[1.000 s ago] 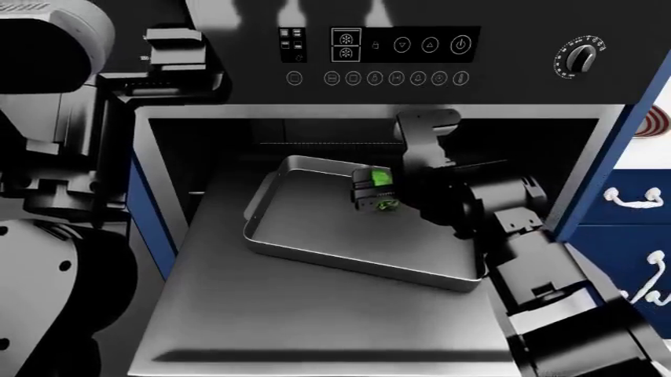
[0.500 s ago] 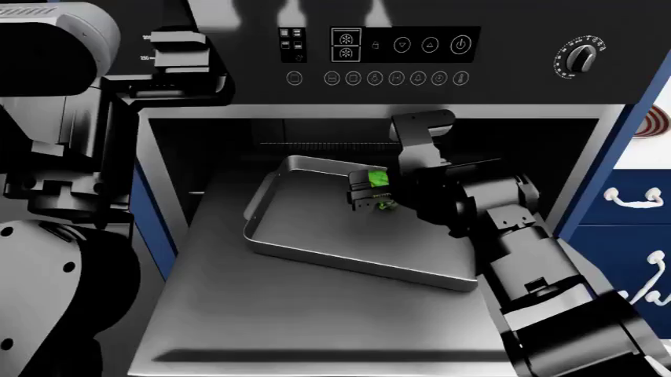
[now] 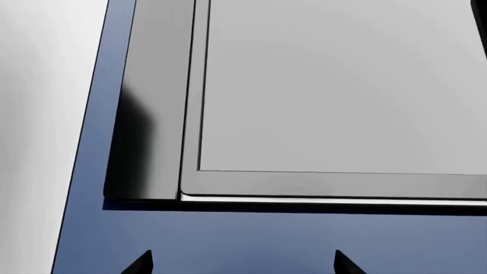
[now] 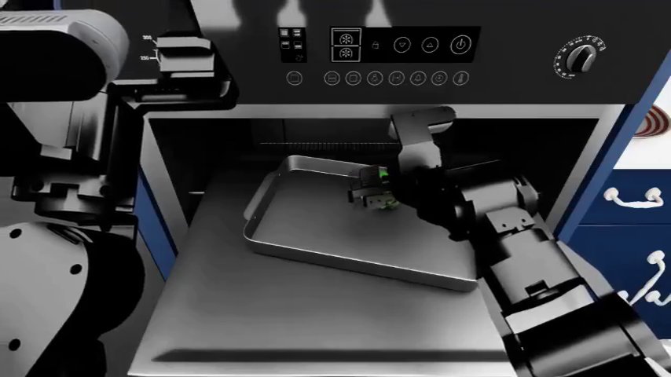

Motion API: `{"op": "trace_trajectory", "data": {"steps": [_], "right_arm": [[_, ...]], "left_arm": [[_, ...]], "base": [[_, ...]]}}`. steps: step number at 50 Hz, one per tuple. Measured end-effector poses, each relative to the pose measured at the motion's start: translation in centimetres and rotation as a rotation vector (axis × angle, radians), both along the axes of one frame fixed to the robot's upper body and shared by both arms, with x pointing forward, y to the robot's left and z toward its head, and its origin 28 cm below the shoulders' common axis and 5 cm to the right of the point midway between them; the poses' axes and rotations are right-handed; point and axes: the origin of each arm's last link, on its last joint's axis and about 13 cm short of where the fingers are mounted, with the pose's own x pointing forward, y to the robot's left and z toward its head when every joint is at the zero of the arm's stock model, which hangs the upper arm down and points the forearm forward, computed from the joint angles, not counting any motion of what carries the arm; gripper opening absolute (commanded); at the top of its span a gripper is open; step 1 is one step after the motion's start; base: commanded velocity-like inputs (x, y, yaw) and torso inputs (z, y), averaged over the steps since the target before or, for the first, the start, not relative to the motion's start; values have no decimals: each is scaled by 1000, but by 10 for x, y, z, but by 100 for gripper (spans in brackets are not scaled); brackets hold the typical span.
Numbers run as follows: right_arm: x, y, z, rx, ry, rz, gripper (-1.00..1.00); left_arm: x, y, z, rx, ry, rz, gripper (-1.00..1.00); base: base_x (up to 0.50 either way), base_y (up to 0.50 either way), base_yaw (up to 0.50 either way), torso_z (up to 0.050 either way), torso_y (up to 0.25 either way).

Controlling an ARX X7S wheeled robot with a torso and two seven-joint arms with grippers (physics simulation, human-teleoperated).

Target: Pick the broccoli from the top rack in the oven and place it on the plate on the counter.

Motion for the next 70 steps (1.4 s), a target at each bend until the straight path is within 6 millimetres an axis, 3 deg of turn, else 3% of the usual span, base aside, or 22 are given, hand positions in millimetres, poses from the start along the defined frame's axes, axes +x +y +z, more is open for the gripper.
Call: {"op": "trace_trajectory", "data": {"steps": [29, 70], "right_arm": [[-5, -4, 3, 77, -50, 34, -100], [-31, -12, 15, 149, -216, 98, -100]], "left_arm": [[0, -1, 0, 4, -3, -1, 100], [0, -2, -2, 1, 0, -6, 100]], "base": [[0, 0, 0, 0, 0], [0, 0, 0, 0, 0]]}}
